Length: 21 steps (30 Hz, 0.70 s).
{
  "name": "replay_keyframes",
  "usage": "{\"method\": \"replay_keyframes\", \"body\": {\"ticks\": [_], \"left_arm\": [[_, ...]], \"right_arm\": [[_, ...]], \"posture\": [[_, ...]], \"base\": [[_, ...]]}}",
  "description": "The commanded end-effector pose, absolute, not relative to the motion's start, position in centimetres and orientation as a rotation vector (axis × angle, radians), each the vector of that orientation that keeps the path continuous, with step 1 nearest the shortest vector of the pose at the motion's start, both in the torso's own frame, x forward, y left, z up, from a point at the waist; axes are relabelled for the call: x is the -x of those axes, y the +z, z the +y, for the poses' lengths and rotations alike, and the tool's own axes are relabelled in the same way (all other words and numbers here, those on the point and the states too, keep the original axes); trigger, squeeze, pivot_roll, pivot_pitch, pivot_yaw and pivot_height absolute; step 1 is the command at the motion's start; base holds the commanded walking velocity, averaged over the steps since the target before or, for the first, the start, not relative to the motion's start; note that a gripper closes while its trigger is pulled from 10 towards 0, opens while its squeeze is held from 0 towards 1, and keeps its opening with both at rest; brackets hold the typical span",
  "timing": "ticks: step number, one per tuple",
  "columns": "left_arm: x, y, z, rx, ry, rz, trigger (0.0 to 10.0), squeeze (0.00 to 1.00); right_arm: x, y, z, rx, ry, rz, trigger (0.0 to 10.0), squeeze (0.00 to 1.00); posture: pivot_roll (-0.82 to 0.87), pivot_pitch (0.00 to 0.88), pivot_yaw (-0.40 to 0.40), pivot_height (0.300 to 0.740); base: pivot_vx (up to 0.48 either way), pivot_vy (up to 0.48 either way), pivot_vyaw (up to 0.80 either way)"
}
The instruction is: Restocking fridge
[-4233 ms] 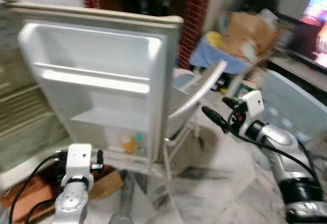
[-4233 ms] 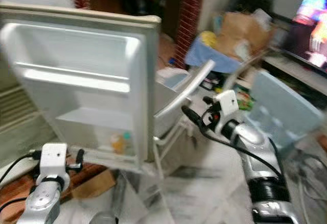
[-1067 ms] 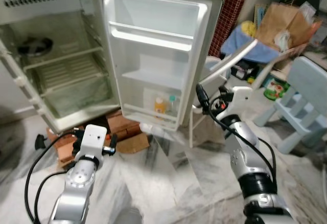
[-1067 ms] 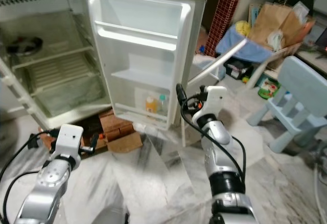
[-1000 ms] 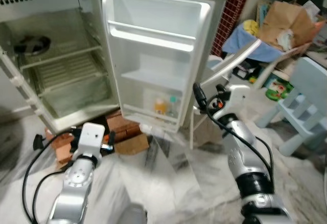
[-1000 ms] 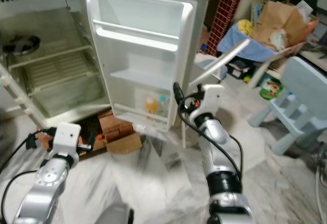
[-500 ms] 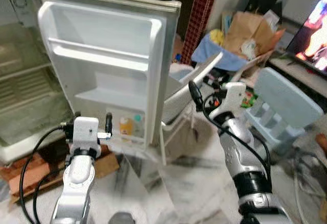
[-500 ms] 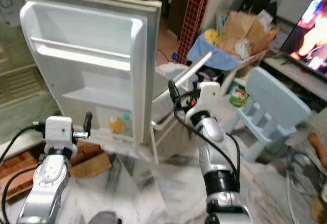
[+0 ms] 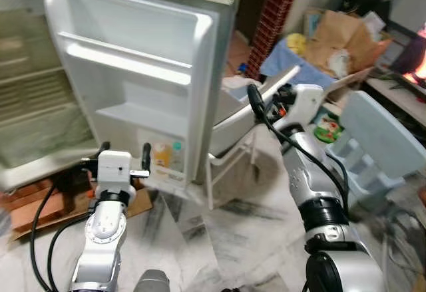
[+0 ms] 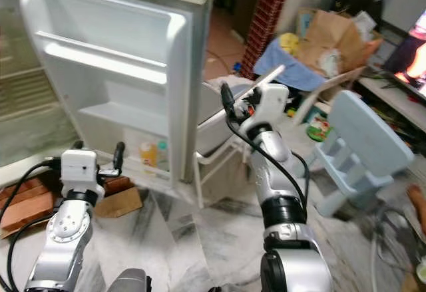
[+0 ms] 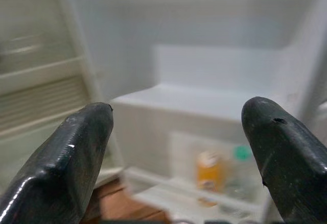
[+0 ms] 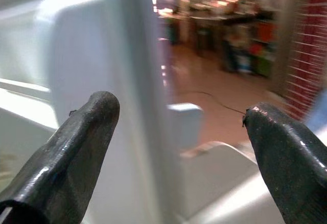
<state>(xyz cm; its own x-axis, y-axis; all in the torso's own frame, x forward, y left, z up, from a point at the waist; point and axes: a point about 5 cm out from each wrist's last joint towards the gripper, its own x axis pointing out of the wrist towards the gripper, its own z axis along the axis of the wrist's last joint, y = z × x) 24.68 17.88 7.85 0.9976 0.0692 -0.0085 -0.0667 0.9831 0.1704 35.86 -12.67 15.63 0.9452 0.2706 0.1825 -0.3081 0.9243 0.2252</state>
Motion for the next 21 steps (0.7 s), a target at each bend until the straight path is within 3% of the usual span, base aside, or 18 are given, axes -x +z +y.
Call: {"method": "replay_keyframes", "body": {"ticks": [1,8,11,21], "left_arm": [[-24.5,7.4,17.8,-0.171,0.066,0.039,10.0,0.00],[-24.4,7.3,17.9,-0.194,0.069,0.049,10.0,0.00],[-24.5,7.2,17.8,-0.201,0.063,0.067,10.0,0.00],[-24.4,7.7,19.1,-0.203,0.133,0.102,10.0,0.00]], "right_arm": [[-35.8,15.3,-13.4,-0.259,0.275,-0.141,10.0,0.00],[-35.5,14.8,-13.3,-0.267,0.280,-0.142,10.0,0.00],[-35.1,14.5,-13.3,-0.260,0.278,-0.148,10.0,0.00],[-33.4,11.2,-13.5,-0.256,0.241,-0.064,10.0,0.00]], "posture": [[0.21,0.000,-0.104,0.740],[0.21,0.000,-0.090,0.740],[0.21,0.000,-0.076,0.740],[0.21,0.000,-0.025,0.740]], "base": [[0.000,-0.450,0.77],[0.000,-0.436,0.70],[0.000,-0.405,0.00],[0.000,0.000,0.00]]}}
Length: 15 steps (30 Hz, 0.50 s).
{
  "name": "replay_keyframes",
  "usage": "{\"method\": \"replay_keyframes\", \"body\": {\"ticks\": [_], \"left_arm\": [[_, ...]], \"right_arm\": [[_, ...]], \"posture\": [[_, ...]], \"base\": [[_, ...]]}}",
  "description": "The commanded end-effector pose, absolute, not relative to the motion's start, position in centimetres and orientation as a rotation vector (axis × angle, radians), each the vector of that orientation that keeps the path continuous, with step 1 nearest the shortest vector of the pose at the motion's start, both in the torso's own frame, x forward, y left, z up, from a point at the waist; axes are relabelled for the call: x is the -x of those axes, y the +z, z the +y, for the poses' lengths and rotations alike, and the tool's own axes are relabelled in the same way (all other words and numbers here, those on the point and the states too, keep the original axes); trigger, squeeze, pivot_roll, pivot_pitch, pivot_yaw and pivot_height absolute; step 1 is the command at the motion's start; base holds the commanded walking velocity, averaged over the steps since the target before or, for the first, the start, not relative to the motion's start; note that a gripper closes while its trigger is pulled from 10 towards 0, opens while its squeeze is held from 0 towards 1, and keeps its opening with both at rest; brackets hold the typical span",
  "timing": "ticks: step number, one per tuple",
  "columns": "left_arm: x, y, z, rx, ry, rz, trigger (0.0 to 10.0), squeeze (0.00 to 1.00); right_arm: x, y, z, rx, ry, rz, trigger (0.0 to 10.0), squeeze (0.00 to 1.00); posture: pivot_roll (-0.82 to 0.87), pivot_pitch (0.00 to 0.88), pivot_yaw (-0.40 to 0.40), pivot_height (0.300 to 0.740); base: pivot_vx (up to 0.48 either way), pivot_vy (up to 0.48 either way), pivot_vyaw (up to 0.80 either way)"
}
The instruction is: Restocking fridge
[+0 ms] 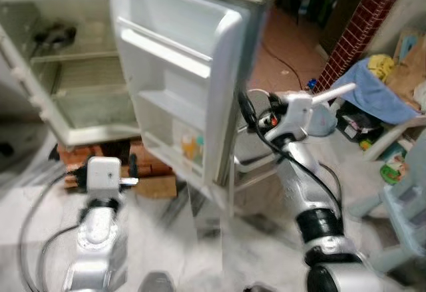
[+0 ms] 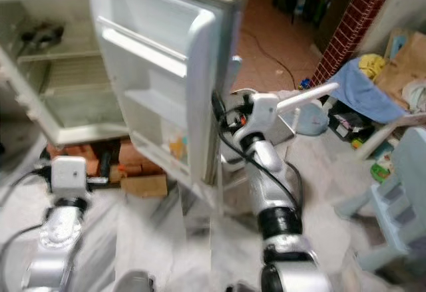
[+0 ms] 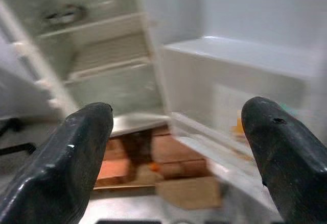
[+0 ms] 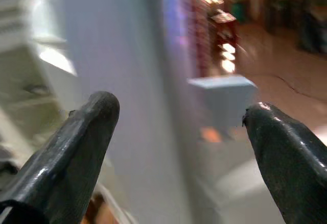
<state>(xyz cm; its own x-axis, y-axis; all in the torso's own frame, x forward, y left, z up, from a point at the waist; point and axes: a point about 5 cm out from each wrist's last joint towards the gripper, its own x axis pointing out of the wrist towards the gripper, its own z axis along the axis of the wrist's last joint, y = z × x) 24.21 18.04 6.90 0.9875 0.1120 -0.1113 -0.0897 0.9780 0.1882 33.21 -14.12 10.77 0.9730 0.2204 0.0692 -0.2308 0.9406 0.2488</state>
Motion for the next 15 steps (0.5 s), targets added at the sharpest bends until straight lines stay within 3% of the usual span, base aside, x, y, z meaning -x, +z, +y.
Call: {"method": "replay_keyframes", "body": {"ticks": [1,7,11,15], "left_arm": [[-24.5,7.8,19.1,-0.202,0.133,0.100,10.0,0.00],[-25.5,7.7,18.7,-0.198,0.117,0.103,10.0,0.00],[-25.8,8.0,18.3,-0.189,0.095,0.083,10.0,0.00],[-24.9,7.4,18.5,-0.165,0.137,0.101,10.0,0.00]], "right_arm": [[-33.1,10.8,-13.6,-0.251,0.235,-0.051,10.0,0.00],[-32.6,9.6,-13.8,-0.227,0.218,-0.018,10.0,0.00],[-33.2,10.5,-13.8,-0.200,0.222,-0.051,10.0,0.00],[-33.7,12.0,-14.2,-0.206,0.219,-0.088,10.0,0.00]], "posture": [[0.20,0.000,-0.023,0.740],[0.17,0.000,-0.033,0.740],[0.16,0.000,-0.040,0.740],[0.16,0.000,-0.067,0.740]], "base": [[0.000,0.000,0.00],[0.000,0.000,0.00],[0.000,0.000,0.79],[0.480,0.000,0.58]]}}
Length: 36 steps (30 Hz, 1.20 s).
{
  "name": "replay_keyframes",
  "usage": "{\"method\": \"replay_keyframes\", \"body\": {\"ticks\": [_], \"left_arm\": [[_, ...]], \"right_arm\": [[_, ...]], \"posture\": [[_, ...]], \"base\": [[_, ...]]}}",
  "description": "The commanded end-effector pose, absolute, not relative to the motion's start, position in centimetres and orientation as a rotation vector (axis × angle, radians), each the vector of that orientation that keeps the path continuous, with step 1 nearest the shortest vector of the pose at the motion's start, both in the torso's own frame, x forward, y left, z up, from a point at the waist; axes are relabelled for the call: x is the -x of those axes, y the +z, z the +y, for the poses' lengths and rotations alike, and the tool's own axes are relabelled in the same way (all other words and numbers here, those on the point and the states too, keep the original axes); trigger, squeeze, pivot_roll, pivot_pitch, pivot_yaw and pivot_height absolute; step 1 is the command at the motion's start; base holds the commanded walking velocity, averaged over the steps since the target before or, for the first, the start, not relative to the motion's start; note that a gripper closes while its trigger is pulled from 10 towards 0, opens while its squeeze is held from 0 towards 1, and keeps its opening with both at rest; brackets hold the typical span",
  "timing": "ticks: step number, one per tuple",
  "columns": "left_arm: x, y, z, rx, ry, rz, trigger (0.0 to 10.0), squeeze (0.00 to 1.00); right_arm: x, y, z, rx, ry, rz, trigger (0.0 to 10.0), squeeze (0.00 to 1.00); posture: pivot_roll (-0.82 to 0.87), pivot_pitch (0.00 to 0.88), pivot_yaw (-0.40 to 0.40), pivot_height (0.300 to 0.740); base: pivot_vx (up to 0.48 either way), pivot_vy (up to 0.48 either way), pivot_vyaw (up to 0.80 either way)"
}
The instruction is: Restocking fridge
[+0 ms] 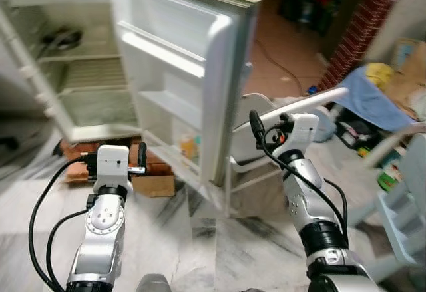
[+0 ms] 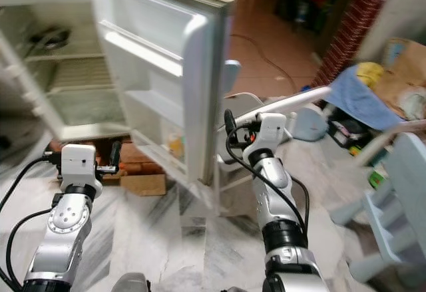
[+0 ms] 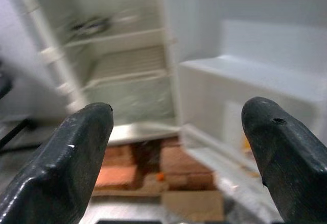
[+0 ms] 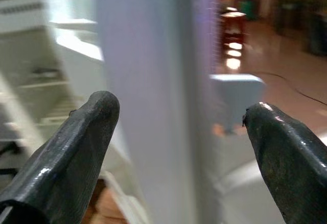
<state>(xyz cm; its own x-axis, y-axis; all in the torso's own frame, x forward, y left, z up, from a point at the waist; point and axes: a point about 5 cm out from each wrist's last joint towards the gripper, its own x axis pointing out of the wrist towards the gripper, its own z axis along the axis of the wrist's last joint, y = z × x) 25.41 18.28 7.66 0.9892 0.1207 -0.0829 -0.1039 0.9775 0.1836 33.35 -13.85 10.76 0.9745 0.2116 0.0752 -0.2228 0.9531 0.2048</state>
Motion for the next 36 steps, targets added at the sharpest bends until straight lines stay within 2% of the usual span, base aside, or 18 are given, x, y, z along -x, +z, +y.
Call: {"method": "replay_keyframes", "body": {"ticks": [1,11,12,18,24,25,31,36], "left_arm": [[-24.9,7.4,18.5,-0.165,0.137,0.101,10.0,0.00],[-22.7,6.5,18.5,-0.124,0.168,0.146,10.0,0.00],[-22.5,6.2,18.4,-0.111,0.168,0.158,10.0,0.00],[-22.3,5.9,18.1,-0.099,0.171,0.185,10.0,0.00],[-22.1,5.8,18.0,-0.074,0.180,0.212,10.0,0.00],[-22.0,5.6,18.0,-0.065,0.185,0.223,10.0,0.00],[-22.0,5.2,17.7,-0.048,0.178,0.263,10.0,0.00],[-21.8,4.7,17.5,-0.011,0.169,0.321,10.0,0.00]], "right_arm": [[-33.7,12.0,-14.2,-0.206,0.219,-0.088,10.0,0.00],[-32.0,11.7,-14.3,-0.180,0.238,-0.095,10.0,0.00],[-31.6,11.5,-14.4,-0.186,0.241,-0.089,10.0,1.00],[-31.2,11.5,-14.4,-0.176,0.254,-0.084,10.0,1.00],[-32.2,12.7,-14.6,-0.157,0.288,-0.112,10.0,1.00],[-32.6,13.0,-14.5,-0.157,0.301,-0.114,10.0,0.00],[-35.2,15.3,-13.5,-0.216,0.345,-0.144,10.0,0.00],[-36.1,16.9,-10.4,-0.399,0.563,-0.126,10.0,0.00]], "posture": [[0.16,0.000,-0.067,0.740],[0.17,0.000,-0.083,0.740],[0.17,0.000,-0.084,0.740],[0.17,0.000,-0.082,0.740],[0.18,0.000,-0.085,0.740],[0.18,0.000,-0.086,0.740],[0.20,0.000,-0.097,0.740],[0.21,0.000,-0.104,0.740]], "base": [[0.480,0.000,0.00],[0.480,0.000,0.00],[0.480,0.000,0.00],[0.407,0.000,0.00],[0.000,0.000,0.00],[0.000,0.000,0.00],[0.000,0.000,0.00],[0.000,0.000,0.00]]}}
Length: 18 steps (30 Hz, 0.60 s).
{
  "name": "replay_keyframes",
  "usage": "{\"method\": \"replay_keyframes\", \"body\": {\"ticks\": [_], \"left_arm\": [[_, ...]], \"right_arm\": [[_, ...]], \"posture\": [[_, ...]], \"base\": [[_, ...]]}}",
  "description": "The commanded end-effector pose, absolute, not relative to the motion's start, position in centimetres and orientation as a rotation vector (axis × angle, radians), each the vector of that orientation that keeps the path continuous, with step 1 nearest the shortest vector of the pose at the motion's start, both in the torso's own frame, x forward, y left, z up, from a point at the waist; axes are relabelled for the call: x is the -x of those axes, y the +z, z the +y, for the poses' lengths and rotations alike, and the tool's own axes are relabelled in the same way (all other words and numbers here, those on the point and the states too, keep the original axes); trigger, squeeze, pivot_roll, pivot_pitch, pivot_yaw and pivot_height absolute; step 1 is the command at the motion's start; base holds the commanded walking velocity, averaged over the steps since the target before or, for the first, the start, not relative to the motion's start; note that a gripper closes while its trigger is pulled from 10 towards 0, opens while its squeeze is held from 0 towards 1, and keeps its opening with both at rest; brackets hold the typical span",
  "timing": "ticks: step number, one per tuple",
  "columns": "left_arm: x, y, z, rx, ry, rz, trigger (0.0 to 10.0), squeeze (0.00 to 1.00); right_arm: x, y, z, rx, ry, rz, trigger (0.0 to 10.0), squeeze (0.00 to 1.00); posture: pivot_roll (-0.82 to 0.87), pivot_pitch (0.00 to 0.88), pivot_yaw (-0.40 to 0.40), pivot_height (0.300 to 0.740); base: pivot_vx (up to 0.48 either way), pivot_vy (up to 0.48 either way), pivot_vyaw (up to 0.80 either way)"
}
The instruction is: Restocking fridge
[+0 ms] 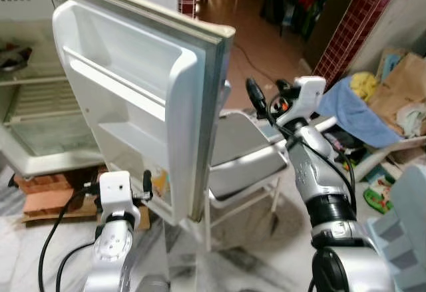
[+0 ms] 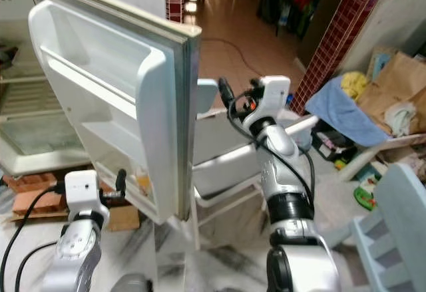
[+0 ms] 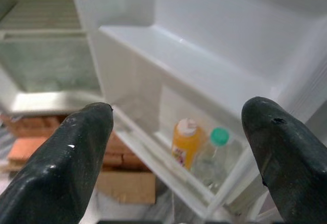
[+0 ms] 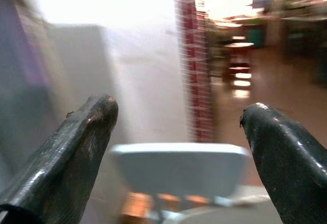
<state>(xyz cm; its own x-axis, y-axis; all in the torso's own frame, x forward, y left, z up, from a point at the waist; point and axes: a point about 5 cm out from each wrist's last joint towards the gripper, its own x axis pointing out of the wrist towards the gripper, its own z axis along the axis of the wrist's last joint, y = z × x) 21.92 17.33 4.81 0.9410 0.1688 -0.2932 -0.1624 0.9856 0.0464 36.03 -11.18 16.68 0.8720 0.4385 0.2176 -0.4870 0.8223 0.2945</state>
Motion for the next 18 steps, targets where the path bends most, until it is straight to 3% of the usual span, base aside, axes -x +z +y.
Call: {"method": "replay_keyframes", "body": {"ticks": [1,2,3,4,9,12,14,18], "left_arm": [[-21.8,4.5,17.5,0.001,0.161,0.337,10.0,0.00],[-21.7,4.3,17.4,0.012,0.154,0.352,10.0,0.00],[-21.7,4.3,17.4,0.012,0.154,0.352,10.0,0.00],[-21.7,4.1,17.4,0.007,0.148,0.364,10.0,0.00],[-21.6,3.8,17.0,0.027,0.108,0.405,10.0,0.00],[-21.0,3.0,16.3,0.055,0.064,0.484,10.0,0.00],[-20.6,2.6,15.9,0.066,0.035,0.528,10.0,0.00],[-20.6,2.6,15.9,0.067,0.021,0.530,10.0,0.00]], "right_arm": [[-36.0,17.4,-9.6,-0.435,0.624,-0.130,10.0,0.00],[-35.1,18.5,-7.6,-0.507,0.801,-0.149,10.0,0.00],[-35.1,18.5,-7.6,-0.507,0.801,-0.149,10.0,0.00],[-33.4,19.8,-5.8,-0.598,1.004,-0.163,10.0,0.00],[-29.4,21.2,-4.7,-0.708,1.356,-0.151,10.0,0.00],[-29.1,20.2,-5.5,-0.694,1.360,-0.106,10.0,0.00],[-30.2,17.6,-7.5,-0.682,1.236,-0.003,10.0,0.00],[-29.3,17.2,-8.9,-0.688,1.265,0.042,10.0,0.00]], "posture": [[0.21,0.000,-0.104,0.740],[0.22,0.000,-0.107,0.740],[0.22,0.000,-0.107,0.740],[0.22,0.000,-0.107,0.740],[0.23,0.000,-0.113,0.740],[0.23,0.000,-0.113,0.740],[0.24,0.000,-0.117,0.740],[0.23,0.000,-0.116,0.740]], "base": [[0.000,0.000,0.00],[0.000,0.000,0.00],[0.000,0.000,0.00],[0.000,0.000,0.00],[0.000,0.000,0.00],[0.000,0.000,0.00],[0.000,0.000,0.00],[0.000,0.000,0.00]]}}
